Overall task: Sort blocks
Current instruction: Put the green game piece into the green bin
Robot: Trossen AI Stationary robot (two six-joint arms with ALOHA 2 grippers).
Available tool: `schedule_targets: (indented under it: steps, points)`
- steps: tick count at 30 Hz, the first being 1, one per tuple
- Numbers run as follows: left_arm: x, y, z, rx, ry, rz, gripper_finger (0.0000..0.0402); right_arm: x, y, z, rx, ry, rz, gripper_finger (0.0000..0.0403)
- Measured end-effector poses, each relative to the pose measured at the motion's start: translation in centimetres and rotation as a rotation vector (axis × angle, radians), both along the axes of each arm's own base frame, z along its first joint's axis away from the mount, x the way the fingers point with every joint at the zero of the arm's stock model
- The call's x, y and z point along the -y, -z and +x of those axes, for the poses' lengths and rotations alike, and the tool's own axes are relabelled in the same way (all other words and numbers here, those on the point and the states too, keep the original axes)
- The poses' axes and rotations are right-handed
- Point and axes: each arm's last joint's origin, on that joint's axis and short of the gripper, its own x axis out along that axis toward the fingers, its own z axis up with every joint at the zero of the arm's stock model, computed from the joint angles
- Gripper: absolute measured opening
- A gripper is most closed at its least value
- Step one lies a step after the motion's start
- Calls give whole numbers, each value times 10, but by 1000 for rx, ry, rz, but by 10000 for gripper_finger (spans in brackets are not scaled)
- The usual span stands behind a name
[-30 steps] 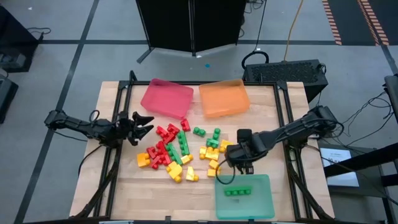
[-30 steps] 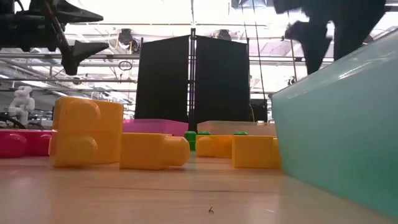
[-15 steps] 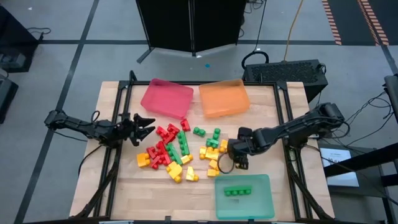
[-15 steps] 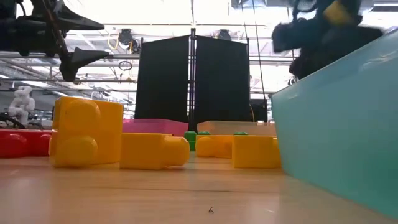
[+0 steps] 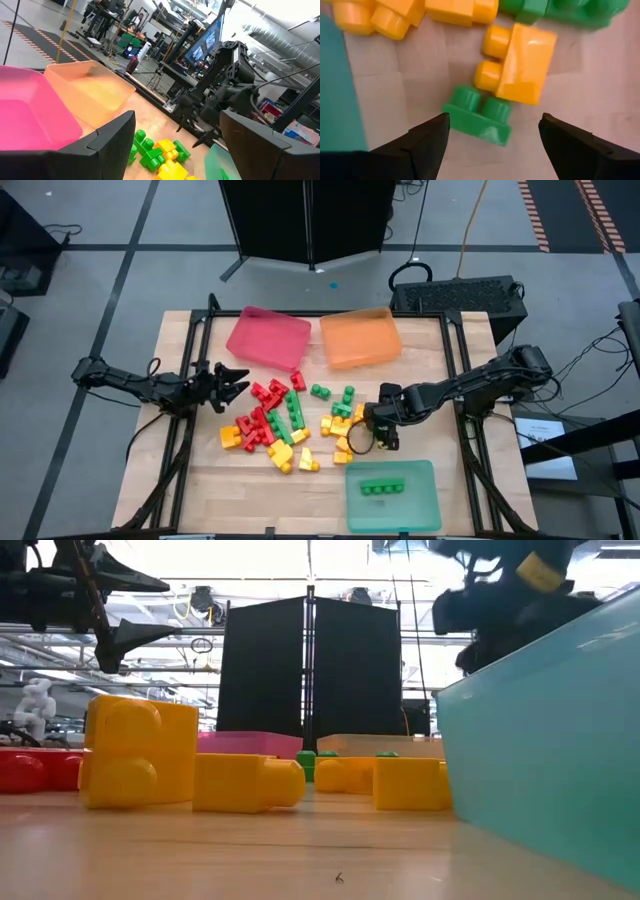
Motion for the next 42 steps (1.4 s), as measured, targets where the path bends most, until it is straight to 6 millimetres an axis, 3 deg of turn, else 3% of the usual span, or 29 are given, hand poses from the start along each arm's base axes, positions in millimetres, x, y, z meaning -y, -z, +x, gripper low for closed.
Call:
schedule_targets:
  steps: [4,19,24,34,42]
  points:
    - [0,0,0,0,-1,0,292,-1,5,1,17,24,76,303]
    - [-1,5,0,-36,-23,-36,292,-7,6,-4,-23,-553,-89,320]
    - [-1,5,0,-38,-24,-36,292,-6,13,-1,-50,-583,-100,320]
    - [-1,5,0,-36,-30,-37,292,-10,49,11,-140,-608,-98,320]
    - [-1,5,0,-38,-33,-37,292,-8,55,16,-147,-580,-83,311]
